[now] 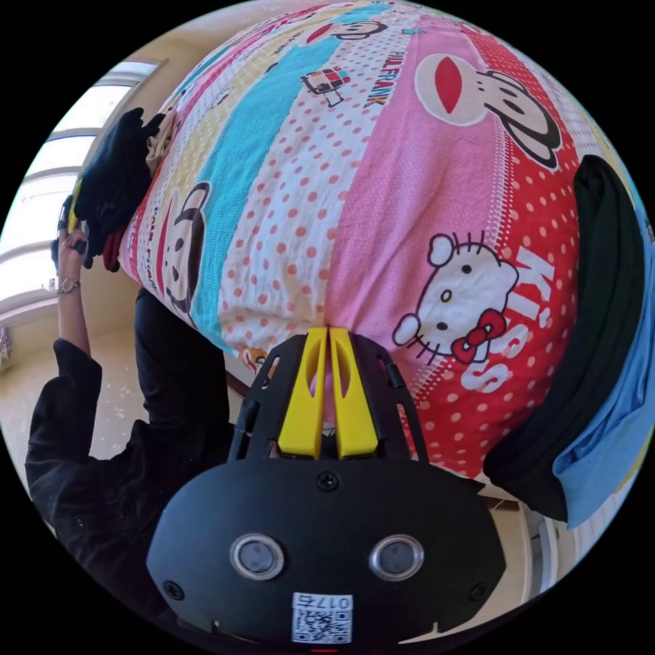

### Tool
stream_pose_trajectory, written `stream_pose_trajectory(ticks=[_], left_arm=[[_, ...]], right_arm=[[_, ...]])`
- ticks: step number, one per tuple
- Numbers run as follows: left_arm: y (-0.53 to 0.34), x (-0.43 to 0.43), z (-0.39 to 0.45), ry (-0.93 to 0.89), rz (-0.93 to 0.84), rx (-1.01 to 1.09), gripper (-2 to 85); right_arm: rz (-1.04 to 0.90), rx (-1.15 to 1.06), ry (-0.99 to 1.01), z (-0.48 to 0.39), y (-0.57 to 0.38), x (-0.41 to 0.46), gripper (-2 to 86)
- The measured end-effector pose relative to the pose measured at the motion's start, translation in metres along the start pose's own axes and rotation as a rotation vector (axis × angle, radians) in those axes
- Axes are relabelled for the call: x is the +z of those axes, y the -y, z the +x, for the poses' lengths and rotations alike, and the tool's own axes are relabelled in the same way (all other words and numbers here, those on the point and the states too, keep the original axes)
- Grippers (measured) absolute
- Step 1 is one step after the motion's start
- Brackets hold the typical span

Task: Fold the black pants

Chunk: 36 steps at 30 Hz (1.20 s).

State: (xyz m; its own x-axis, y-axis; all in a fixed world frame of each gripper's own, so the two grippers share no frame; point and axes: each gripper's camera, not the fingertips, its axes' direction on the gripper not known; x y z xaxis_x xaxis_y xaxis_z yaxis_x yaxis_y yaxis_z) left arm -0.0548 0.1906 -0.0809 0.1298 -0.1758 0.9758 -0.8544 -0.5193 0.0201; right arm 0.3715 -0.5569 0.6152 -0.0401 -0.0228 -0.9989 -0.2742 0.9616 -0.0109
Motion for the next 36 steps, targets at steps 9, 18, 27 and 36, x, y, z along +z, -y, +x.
stream_pose_trajectory(ticks=[9, 18, 27, 36], left_arm=[[-0.235, 0.171, 0.219, -0.428, -0.816, 0.512, 4.1], [-0.439, 0.102, 0.189, -0.161, -1.295, 0.594, 9.1], [-0.308, 0.047, 0.118, -0.142, -0.689, 0.151, 15.5], [-0.227, 0.124, 0.115, 0.034, -0.415, -0.026, 17.4]], right_arm=[[0.101, 0.042, 0.019, -0.009, -0.03, 0.024, 0.5], [0.116, 0.14, -0.077, -0.009, -0.159, 0.049, 1.4], [0.5, 0.001, 0.26, -0.05, -0.154, -0.017, 10.6], [0.407, -0.19, 0.149, -0.189, 0.023, -0.021, 16.1]])
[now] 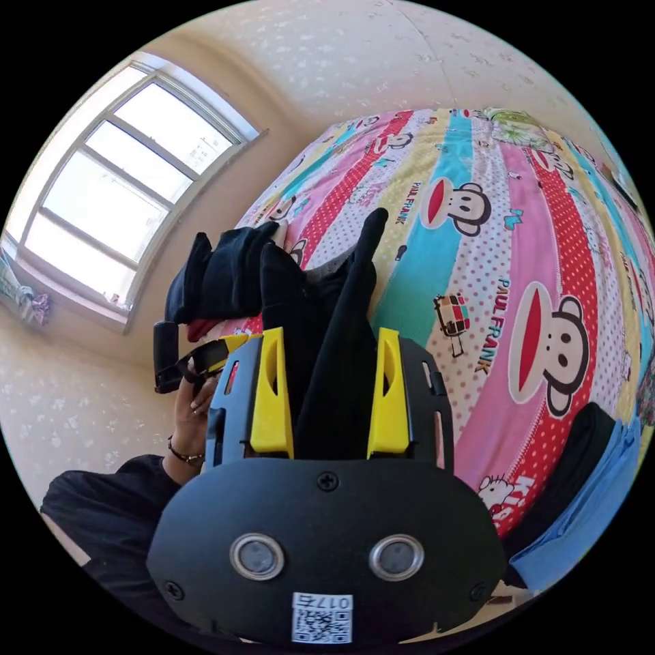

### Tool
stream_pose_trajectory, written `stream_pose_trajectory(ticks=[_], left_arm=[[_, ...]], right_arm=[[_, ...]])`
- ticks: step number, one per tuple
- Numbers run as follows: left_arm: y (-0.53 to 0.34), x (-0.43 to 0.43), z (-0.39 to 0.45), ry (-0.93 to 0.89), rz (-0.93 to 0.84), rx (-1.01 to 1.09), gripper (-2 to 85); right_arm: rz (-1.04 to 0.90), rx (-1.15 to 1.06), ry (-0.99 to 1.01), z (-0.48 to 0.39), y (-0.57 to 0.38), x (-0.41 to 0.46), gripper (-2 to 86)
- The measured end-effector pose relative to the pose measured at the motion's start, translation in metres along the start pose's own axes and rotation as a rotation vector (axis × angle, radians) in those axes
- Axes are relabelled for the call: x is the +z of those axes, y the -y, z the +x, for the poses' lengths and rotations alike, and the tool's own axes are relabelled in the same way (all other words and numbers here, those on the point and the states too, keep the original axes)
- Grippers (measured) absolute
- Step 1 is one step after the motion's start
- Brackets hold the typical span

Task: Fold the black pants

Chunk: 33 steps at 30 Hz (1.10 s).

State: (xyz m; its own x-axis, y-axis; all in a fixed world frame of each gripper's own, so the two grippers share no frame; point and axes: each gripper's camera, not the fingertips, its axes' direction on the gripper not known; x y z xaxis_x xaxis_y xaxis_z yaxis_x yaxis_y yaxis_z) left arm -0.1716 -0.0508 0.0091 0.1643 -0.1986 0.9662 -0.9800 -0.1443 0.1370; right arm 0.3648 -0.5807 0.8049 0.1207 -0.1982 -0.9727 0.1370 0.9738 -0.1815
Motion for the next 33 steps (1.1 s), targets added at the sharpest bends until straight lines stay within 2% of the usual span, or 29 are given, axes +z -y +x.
stream_pose_trajectory(ticks=[3, 5, 9, 10, 12, 14, 19, 24, 27, 33], left_arm=[[0.001, 0.031, -0.005, -0.002, -0.084, -0.064, 9.2], [-0.015, 0.029, -0.005, -0.019, -0.057, -0.041, 6.3], [-0.063, -0.02, 0.001, 0.084, -0.003, -0.035, 5.1], [-0.078, -0.039, 0.01, 0.069, 0.016, 0.002, 5.1], [-0.101, -0.069, 0.033, 0.063, 0.062, 0.056, 5.0], [-0.124, -0.096, 0.07, 0.055, 0.132, 0.135, 5.0], [-0.183, -0.184, 0.232, 0.117, 0.412, 0.509, 4.9], [-0.246, -0.261, 0.337, -0.037, 0.663, 0.743, 4.9], [-0.286, -0.3, 0.381, -0.13, 0.765, 0.849, 4.9], [-0.332, -0.335, 0.399, -0.242, 0.853, 0.875, 5.0]], right_arm=[[-0.159, 0.038, -0.042, 0.0, 0.01, 0.055, 10.1], [-0.148, 0.048, -0.021, 0.0, -0.009, 0.061, 6.2], [0.091, -0.03, -0.009, -0.026, -0.086, -0.001, 3.7], [0.126, -0.048, -0.015, -0.033, -0.098, -0.014, 3.4], [0.315, -0.132, -0.068, -0.067, -0.151, -0.072, 3.0], [0.447, -0.216, -0.138, -0.102, -0.19, -0.112, 2.8], [0.777, -0.317, -0.36, -0.19, -0.281, -0.208, 2.3], [1.18, -0.389, -0.286, -0.246, -0.383, -0.304, 2.1], [1.343, -0.456, -0.225, -0.273, -0.433, -0.341, 2.1], [1.429, -0.452, -0.078, -0.283, -0.478, -0.374, 2.2]])
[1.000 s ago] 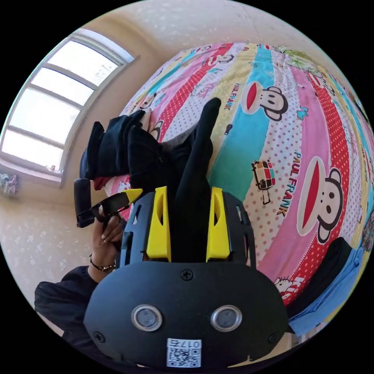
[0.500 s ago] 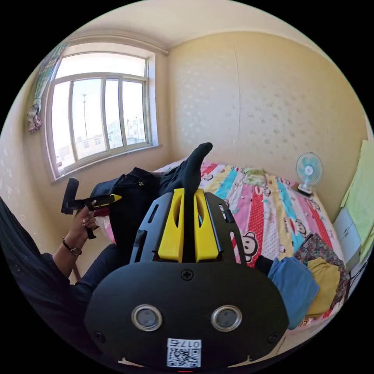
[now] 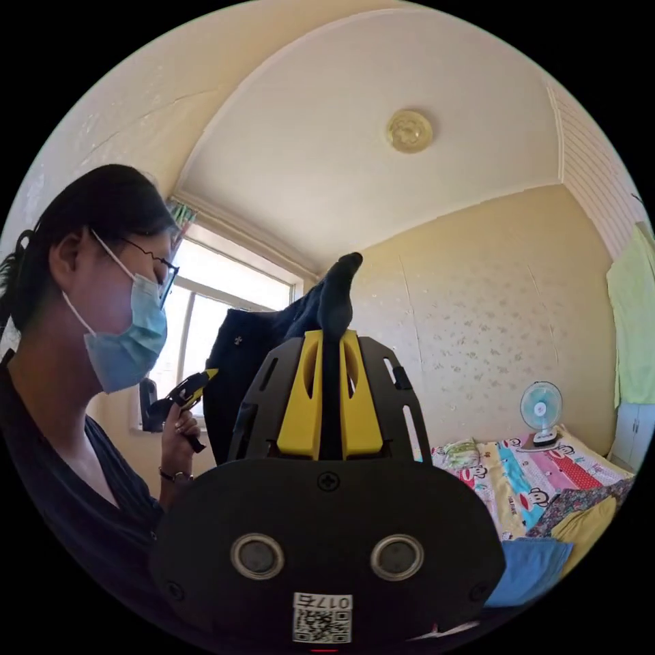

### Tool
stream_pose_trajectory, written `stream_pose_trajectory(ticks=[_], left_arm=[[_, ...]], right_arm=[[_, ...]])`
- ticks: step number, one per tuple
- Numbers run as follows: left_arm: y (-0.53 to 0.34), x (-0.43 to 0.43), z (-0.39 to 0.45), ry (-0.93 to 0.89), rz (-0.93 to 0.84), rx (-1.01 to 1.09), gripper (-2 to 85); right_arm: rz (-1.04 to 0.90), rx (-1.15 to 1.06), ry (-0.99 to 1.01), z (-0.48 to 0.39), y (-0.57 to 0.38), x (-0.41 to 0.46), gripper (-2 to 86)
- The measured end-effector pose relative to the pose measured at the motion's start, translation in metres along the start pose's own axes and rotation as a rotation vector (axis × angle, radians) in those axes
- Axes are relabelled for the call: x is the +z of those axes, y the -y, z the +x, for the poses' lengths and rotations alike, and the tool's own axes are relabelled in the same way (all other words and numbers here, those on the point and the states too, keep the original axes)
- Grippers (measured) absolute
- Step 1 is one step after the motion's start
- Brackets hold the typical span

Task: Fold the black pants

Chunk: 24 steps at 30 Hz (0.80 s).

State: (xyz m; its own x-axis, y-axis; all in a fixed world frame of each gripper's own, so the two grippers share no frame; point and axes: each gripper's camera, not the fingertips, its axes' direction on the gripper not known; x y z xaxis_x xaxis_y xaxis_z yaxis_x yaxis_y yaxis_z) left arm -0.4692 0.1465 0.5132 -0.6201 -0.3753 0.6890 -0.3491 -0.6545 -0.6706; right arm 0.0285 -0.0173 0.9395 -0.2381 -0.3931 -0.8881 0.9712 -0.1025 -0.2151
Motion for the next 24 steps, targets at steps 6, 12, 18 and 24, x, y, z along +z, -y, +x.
stream_pose_trajectory(ticks=[6, 12, 18, 24], left_arm=[[-0.037, 0.045, -0.057, 0.005, -0.093, -0.142, 4.8], [-0.022, 0.263, -0.193, 0.077, -0.317, -0.104, 5.4], [-0.096, 0.449, -0.377, 0.307, -0.742, -0.298, 8.4], [-0.299, 0.383, -0.419, 0.214, -1.008, -0.378, 10.9]], right_arm=[[-0.097, 0.14, -0.131, 0.049, -0.036, 0.042, 2.7], [-0.308, 0.149, -0.241, 0.188, -0.042, 0.235, 3.9], [-0.796, 0.385, -0.455, 0.386, -0.123, 0.437, 6.7], [-0.988, 0.4, -0.266, 0.38, -0.28, 0.375, 9.1]])
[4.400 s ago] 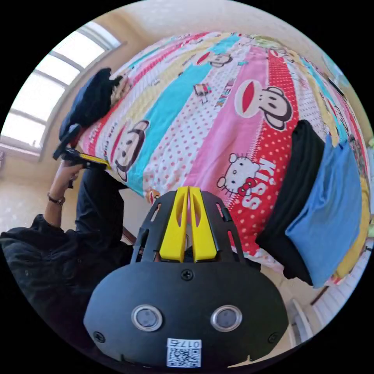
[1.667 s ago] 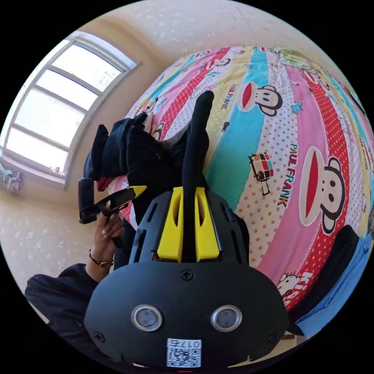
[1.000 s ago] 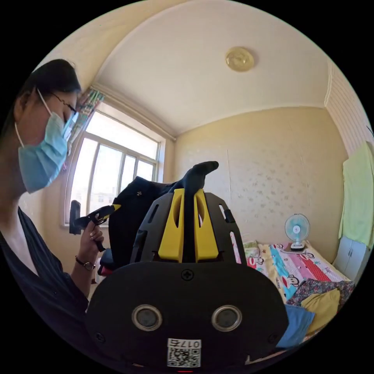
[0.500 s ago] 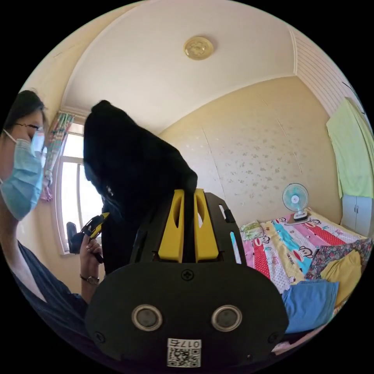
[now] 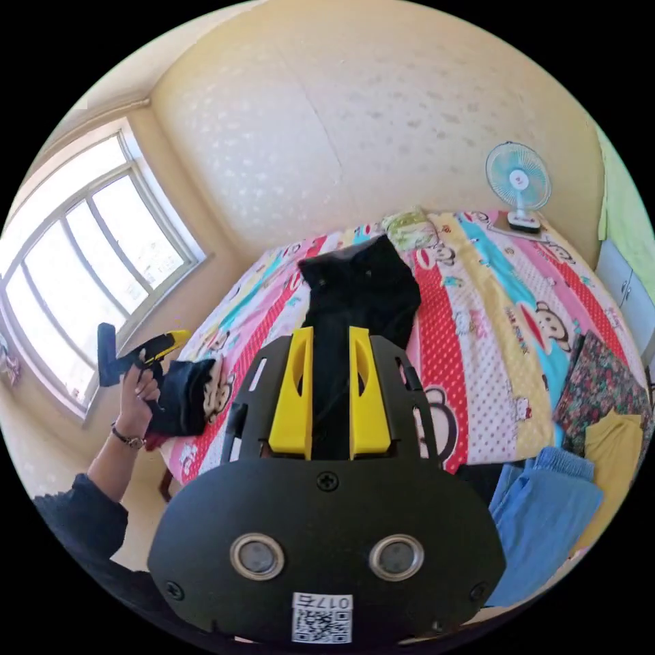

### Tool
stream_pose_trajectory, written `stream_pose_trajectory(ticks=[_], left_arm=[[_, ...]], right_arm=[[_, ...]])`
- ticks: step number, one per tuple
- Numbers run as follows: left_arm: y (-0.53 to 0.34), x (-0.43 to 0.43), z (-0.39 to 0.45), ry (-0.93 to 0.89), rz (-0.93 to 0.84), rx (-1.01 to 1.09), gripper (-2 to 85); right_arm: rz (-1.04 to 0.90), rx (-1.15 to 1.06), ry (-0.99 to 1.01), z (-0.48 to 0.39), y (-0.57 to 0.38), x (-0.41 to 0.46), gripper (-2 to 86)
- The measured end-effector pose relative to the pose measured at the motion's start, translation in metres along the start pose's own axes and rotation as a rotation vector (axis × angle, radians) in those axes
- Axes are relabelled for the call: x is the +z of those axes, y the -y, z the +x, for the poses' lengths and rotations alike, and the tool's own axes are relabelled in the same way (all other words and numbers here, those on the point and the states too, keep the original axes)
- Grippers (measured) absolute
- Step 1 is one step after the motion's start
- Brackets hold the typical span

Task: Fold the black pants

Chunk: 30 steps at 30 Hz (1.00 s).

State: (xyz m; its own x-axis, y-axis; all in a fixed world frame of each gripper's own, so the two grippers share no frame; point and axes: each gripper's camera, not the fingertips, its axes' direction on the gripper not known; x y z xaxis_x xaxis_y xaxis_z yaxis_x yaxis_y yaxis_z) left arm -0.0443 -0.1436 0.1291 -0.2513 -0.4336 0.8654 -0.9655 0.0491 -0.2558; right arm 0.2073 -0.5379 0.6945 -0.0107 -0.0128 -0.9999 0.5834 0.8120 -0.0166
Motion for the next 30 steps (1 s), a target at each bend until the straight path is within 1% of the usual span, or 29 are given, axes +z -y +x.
stream_pose_trajectory(ticks=[1, 3, 4, 6, 8, 9, 12, 13, 14, 15, 16, 17, 18, 19, 21, 22, 23, 24, 25, 26, 27, 28, 29, 30], left_arm=[[-0.035, 0.03, -0.017, -0.034, -0.09, -0.022, 11.6], [-0.083, 0.066, -0.038, -0.106, -0.203, -0.063, 12.5], [-0.109, 0.083, -0.047, -0.14, -0.261, -0.089, 12.7], [-0.142, 0.099, -0.055, -0.169, -0.327, -0.129, 13.5], [-0.17, 0.107, -0.054, -0.202, -0.358, -0.149, 14.3], [-0.186, 0.108, -0.05, -0.209, -0.356, -0.158, 13.8], [-0.21, 0.092, -0.046, -0.156, -0.257, -0.195, 11.7], [-0.21, 0.089, -0.05, -0.163, -0.255, -0.221, 10.4], [-0.209, 0.089, -0.053, -0.173, -0.27, -0.236, 9.8], [-0.203, 0.087, -0.06, -0.207, -0.311, -0.274, 8.6], [-0.194, 0.083, -0.065, -0.275, -0.351, -0.299, 7.8], [-0.189, 0.079, -0.066, -0.327, -0.356, -0.303, 7.4], [-0.182, 0.068, -0.07, -0.46, -0.341, -0.321, 6.8], [-0.179, 0.055, -0.077, -0.632, -0.309, -0.379, 6.0], [-0.183, 0.032, -0.093, -0.826, -0.229, -0.501, 5.2], [-0.186, 0.016, -0.102, -0.874, -0.192, -0.531, 5.1], [-0.189, 0.007, -0.108, -0.864, -0.181, -0.539, 5.1], [-0.196, -0.01, -0.122, -0.789, -0.178, -0.564, 5.2], [-0.208, -0.027, -0.141, -0.677, -0.186, -0.617, 5.9], [-0.215, -0.035, -0.151, -0.618, -0.184, -0.652, 6.3], [-0.231, -0.05, -0.172, -0.522, -0.171, -0.722, 7.7], [-0.246, -0.063, -0.191, -0.472, -0.161, -0.769, 8.9], [-0.252, -0.068, -0.199, -0.473, -0.157, -0.783, 9.3], [-0.261, -0.08, -0.212, -0.504, -0.128, -0.798, 9.8]], right_arm=[[-0.026, 0.003, 0.026, 0.003, -0.018, 0.01, 9.4], [-0.144, 0.044, 0.197, 0.012, -0.088, 0.044, 11.0], [-0.17, 0.066, 0.231, 0.013, -0.103, 0.05, 11.7], [-0.245, 0.161, 0.35, 0.01, -0.15, 0.067, 13.8], [-0.253, 0.244, 0.405, 0.004, -0.179, 0.071, 14.9], [-0.262, 0.28, 0.41, 0.0, -0.196, 0.076, 15.3], [-0.22, 0.28, 0.37, -0.005, -0.217, 0.078, 14.1], [-0.218, 0.275, 0.355, -0.004, -0.215, 0.077, 12.3], [-0.247, 0.243, 0.308, 0.001, -0.207, 0.075, 8.6], [-0.293, 0.226, 0.318, 0.01, -0.195, 0.075, 6.7], [-0.31, 0.238, 0.331, 0.016, -0.189, 0.073, 5.8], [-0.296, 0.265, 0.421, 0.031, -0.178, 0.061, 5.0], [-0.239, 0.278, 0.527, 0.047, -0.169, 0.042, 4.4], [-0.207, 0.281, 0.575, 0.055, -0.166, 0.031, 4.2], [-0.101, 0.317, 0.76, 0.098, -0.16, -0.01, 3.7], [-0.084, 0.329, 0.797, 0.11, -0.161, -0.019, 3.6], [-0.038, 0.336, 0.794, 0.132, -0.165, -0.04, 3.6], [0.002, 0.339, 0.704, 0.152, -0.171, -0.062, 3.7], [0.001, 0.351, 0.631, 0.163, -0.175, -0.072, 3.7], [-0.04, 0.41, 0.448, 0.183, -0.185, -0.088, 3.9], [-0.095, 0.488, 0.238, 0.201, -0.195, -0.103, 4.3], [-0.12, 0.516, 0.146, 0.208, -0.199, -0.109, 4.5], [-0.142, 0.527, 0.014, 0.214, -0.205, -0.123, 5.4], [-0.129, 0.51, -0.056, 0.213, -0.207, -0.135, 6.8]])
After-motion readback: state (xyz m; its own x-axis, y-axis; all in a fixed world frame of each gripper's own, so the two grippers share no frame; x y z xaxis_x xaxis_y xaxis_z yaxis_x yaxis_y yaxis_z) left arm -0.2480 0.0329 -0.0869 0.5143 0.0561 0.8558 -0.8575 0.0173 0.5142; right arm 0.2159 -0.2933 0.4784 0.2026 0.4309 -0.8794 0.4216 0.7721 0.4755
